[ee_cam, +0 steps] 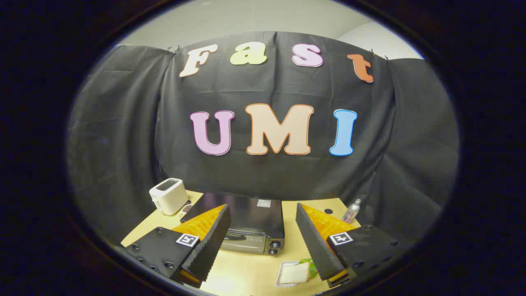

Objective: Open the toaster oven, put the food inside, and close the toaster oven door.

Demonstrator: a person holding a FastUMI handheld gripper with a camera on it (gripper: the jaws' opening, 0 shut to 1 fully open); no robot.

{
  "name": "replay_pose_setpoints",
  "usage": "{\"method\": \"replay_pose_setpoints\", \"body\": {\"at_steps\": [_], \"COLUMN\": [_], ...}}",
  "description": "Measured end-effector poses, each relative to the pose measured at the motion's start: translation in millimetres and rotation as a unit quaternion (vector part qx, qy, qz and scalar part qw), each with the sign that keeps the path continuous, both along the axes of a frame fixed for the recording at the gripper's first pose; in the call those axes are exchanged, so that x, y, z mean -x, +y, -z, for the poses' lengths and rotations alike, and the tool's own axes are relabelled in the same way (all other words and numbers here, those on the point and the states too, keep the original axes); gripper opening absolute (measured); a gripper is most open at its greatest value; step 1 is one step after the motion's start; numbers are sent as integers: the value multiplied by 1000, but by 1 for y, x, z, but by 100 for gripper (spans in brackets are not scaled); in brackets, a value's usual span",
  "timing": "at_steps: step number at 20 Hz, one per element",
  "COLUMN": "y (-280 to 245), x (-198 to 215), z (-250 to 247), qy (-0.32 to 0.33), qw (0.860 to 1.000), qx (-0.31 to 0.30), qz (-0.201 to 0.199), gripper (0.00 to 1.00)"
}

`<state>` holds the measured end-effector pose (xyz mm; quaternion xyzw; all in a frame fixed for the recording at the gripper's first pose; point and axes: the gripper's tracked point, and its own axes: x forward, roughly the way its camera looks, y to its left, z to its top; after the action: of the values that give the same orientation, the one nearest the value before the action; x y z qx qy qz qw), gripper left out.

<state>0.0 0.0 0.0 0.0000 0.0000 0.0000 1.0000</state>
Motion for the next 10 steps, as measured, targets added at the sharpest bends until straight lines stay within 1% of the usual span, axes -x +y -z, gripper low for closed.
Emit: {"method": "replay_pose_setpoints", "body": {"at_steps": [2,4,10], "y": [1,-1,19], "x": [-3,-7,-19], "z": [0,4,17], "qy": [-2,0,9], "qw": [1000,1000,999], "qx": [-8,-8,15], "qz": [-1,9,27], "gripper": [99,99,99]}}
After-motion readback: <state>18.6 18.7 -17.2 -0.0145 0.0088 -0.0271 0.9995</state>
